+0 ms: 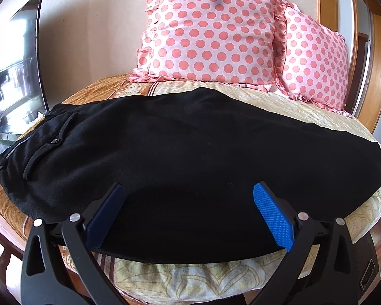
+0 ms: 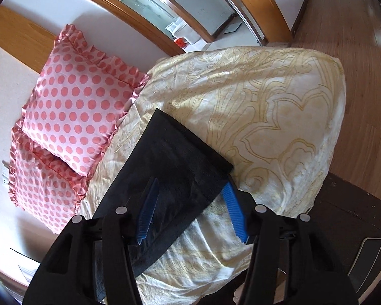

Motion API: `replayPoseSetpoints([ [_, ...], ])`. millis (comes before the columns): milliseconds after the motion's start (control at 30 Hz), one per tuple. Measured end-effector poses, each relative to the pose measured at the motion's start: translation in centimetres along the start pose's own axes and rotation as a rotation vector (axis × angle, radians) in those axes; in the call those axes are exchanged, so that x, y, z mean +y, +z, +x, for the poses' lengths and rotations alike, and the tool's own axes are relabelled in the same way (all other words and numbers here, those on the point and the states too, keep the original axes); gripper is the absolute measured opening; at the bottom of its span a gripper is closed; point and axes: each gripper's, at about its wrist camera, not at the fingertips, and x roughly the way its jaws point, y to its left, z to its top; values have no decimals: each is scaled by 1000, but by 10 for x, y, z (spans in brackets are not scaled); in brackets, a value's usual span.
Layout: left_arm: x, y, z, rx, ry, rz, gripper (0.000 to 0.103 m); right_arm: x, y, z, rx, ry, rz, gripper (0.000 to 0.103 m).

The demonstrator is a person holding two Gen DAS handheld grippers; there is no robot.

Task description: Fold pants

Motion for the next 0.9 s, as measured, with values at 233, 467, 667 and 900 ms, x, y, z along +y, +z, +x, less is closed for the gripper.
replayPoseSetpoints([
  [233,1,0,0,0,-2,-2,101,0,-3,14,18,118,60,55],
  [467,1,0,1,-4,-5,-7,101,-4,-7,12,-25,91,23,12],
  [667,0,-2,-4,-17,-5,-10,101,27,-8,21,-42,-24,-135,12],
  [900,5,-4,-24,-86,-3,-65,101,94,-13,3,-111,158,-237,9],
])
